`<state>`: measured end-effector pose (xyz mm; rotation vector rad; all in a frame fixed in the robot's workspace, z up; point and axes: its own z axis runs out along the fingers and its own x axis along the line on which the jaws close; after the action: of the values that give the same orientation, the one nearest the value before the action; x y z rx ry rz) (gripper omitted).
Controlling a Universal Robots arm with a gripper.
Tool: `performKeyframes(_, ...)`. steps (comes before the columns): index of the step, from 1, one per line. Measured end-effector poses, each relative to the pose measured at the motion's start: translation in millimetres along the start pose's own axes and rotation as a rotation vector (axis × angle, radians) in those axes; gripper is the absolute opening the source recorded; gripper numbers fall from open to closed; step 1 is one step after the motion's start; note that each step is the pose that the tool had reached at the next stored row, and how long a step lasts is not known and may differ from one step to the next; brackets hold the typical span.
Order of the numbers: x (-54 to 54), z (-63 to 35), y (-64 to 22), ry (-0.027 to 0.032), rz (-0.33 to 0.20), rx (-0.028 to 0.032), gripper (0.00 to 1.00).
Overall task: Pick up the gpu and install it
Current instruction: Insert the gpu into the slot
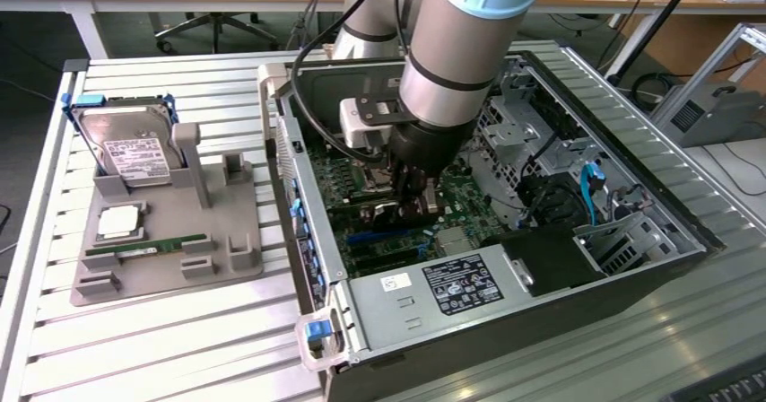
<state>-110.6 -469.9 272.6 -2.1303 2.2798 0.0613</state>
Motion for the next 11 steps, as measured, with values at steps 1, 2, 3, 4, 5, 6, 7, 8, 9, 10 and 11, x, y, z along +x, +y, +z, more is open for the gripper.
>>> performKeyframes(1, 0.0, 0.0, 0.0, 0.0, 0.0, 0.0, 0.27)
performKeyframes(2, 0.0, 0.0, 0.0, 0.0, 0.0, 0.0, 0.27)
performKeyframes(3, 0.0, 0.0, 0.0, 0.0, 0.0, 0.0, 0.27)
performKeyframes(4, 0.0, 0.0, -0.1, -0.0001, 0.0, 0.0, 0.27)
performKeyframes(5, 0.0, 0.0, -0.2, -0.0001, 0.0, 0.0, 0.27)
performKeyframes(6, 0.0, 0.0, -0.4, 0.0, 0.0, -0.0004, 0.27)
performKeyframes(7, 0.0, 0.0, -0.4, 0.0, 0.0, -0.0008, 0.27)
performKeyframes(8, 0.0, 0.0, -0.4, 0.0001, 0.0, -0.0021, 0.27)
performKeyframes(9, 0.0, 0.0, -0.4, 0.0002, 0.0, -0.0031, 0.27)
performKeyframes(10, 0.0, 0.0, -0.4, 0.0002, 0.0, -0.0041, 0.27)
performKeyframes(11, 0.0, 0.0, -0.4, 0.0003, 0.0, -0.0043, 0.27)
